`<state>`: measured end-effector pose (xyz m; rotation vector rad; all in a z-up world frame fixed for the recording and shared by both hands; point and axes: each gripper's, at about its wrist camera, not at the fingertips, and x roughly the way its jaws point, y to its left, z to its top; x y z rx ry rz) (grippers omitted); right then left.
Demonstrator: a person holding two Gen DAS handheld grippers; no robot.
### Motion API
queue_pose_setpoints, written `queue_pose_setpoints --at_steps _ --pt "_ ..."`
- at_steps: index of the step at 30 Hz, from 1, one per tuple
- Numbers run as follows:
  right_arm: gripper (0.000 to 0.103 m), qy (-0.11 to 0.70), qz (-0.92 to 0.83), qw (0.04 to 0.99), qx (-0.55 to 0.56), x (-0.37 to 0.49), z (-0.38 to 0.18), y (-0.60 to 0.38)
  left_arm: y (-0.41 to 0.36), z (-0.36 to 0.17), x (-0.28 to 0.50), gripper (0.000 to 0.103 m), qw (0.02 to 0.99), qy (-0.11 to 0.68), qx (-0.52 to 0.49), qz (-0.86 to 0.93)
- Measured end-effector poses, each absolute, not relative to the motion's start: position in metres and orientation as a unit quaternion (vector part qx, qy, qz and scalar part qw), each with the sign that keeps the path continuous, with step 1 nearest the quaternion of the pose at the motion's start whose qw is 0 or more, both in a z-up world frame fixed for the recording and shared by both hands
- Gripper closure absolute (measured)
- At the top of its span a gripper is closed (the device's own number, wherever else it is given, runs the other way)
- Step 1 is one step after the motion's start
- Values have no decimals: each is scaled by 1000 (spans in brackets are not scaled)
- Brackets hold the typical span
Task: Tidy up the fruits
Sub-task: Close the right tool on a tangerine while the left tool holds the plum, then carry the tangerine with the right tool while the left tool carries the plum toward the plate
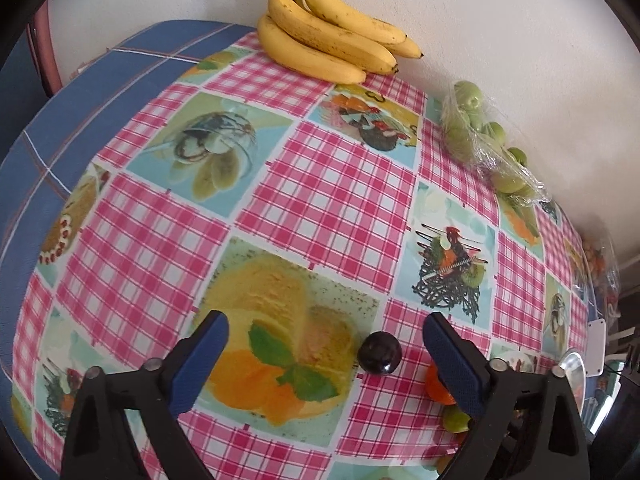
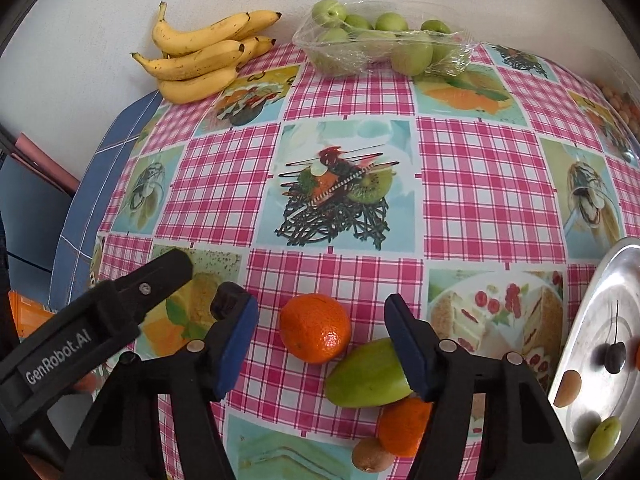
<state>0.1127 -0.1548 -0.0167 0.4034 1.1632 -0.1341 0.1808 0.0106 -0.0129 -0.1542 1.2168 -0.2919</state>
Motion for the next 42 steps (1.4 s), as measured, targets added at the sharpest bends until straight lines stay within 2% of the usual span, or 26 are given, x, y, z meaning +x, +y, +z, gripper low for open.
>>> queue_pose_setpoints --at_steps 3,6,7,9,11,14,17,42 --pt "47 551 -57 812 185 116 -20 -151 8 -20 182 14 793 584 -98 -145" --pt "49 560 -53 807 180 119 -26 -147 6 -27 182 21 783 594 -110 -147" --pt "53 563 -53 805 178 119 -28 -146 4 -29 181 26 781 596 -112 -152" --pt "54 568 -55 803 175 120 -30 -145 0 -32 181 35 774 601 -117 -164" --pt "55 569 -58 801 173 120 -32 -145 -4 -35 180 48 767 605 -123 -173" --pt "60 572 -60 800 172 120 -32 -146 -7 -38 179 63 764 608 -123 -178" --pt "61 571 -59 799 177 119 -32 -147 -9 -41 178 74 757 610 -136 -189" --pt "61 540 -61 812 214 90 11 -151 10 10 160 76 780 574 -157 -194"
